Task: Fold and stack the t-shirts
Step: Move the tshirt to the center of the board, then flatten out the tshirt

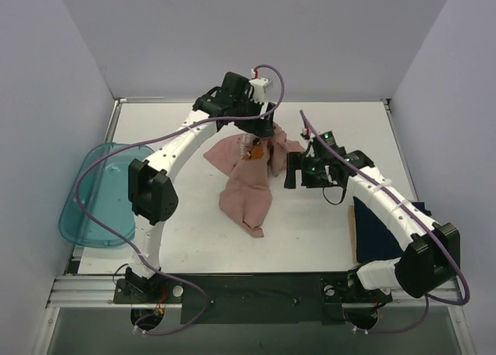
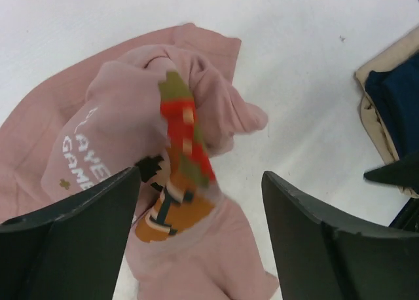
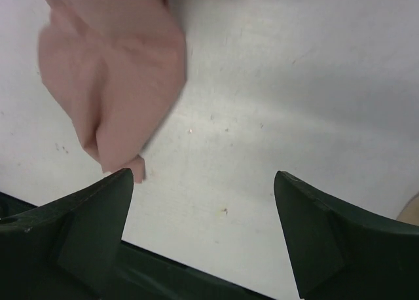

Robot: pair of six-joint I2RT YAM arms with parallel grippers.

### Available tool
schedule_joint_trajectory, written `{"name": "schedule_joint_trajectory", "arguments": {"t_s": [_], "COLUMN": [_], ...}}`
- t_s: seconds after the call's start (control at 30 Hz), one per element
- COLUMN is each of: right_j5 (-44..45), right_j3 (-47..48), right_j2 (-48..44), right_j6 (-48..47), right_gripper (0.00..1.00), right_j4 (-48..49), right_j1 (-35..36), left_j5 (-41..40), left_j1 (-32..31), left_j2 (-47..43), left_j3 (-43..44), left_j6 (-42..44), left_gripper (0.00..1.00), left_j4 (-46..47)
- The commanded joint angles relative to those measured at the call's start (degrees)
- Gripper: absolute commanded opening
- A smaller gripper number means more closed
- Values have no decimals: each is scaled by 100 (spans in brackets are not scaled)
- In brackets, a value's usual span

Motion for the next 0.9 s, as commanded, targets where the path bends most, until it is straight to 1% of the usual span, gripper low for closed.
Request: {"name": "schedule_joint_trajectory", "arguments": {"t_s": [0.0, 0.07, 0.1, 0.17, 0.23, 0.27, 0.33, 0.37, 0.4, 0.43, 0.47, 0.5, 0.53, 0.57, 0.6, 0.63, 0.7, 0.73, 0.77, 0.8, 0.83, 0.87], "right_j5": [349, 401, 427, 288, 42, -3, -205, -440, -556, -774, -1081, -1171, -1172, -1076, -884, -813, -689, -680, -680, -636, -619, -584], "right_j3": [-513, -540, -523, -444, -252, -198, 47, 153, 215, 268, 294, 338, 365, 339, 312, 208, -47, -161, -354, -486, -549, -628], "right_j2": [208, 489, 681, 1041, 1427, 1561, 2200, 2351, 2649, 2765, 2984, 3055, 3091, 3048, 2899, 2785, 2346, 1961, 1775, 1338, 1072, 730], "right_j6": [347, 399, 400, 452, 444, 435, 426, 443, 513, 540, 540, 532, 540, 558, 619, 645, 804, 856, 874, 839, 752, 673], "right_gripper": [82, 81, 81, 80, 79, 79, 77, 71, 69, 62, 54, 50, 34, 24, 11, 1, 0, 0, 0, 0, 0, 0], "right_j4": [31, 173, 234, 471, 700, 770, 719, 692, 605, 595, 595, 595, 586, 560, 525, 534, 507, 490, 403, 332, 201, 95], "right_j1": [704, 1002, 1091, 1399, 1636, 1768, 1856, 1866, 1857, 1866, 1866, 1866, 1866, 1848, 1805, 1700, 1350, 1217, 911, 768, 454, 320], "left_j5": [141, 71, 44, -35, 78, 192, 290, 299, 307, 334, 360, 360, 308, 203, 202, 193, 263, 324, 412, 465, 614, 719], "left_j1": [142, 282, 344, 607, 1028, 1300, 1748, 1855, 2065, 2224, 2278, 2348, 2340, 2331, 2331, 2296, 2270, 2243, 2208, 2173, 2103, 2059], "left_j2": [491, 668, 625, 361, -33, -253, -561, -632, -728, -764, -817, -843, -887, -914, -949, -966, -1011, -993, -984, -967, -949, -940], "left_j3": [968, 1539, 1550, 1314, 770, 350, -178, -312, -566, -673, -856, -980, -1190, -1331, -1568, -1666, -1947, -2061, -2106, -2124, -2150, -2159], "left_j6": [237, 562, 642, 748, 942, 1029, 1292, 1450, 1739, 1890, 2274, 2460, 2854, 3006, 3268, 3349, 3403, 3403, 3403, 3411, 3559, 3691], "left_gripper": [87, 88, 88, 89, 89, 89, 87, 84, 77, 75, 71, 69, 67, 65, 63, 63, 63, 63, 63, 63, 63, 62], "left_j4": [90, -350, -414, -397, -47, 77, 288, 332, 315, 272, 228, 175, 157, 218, 245, 332, 551, 596, 666, 693, 710, 702]}}
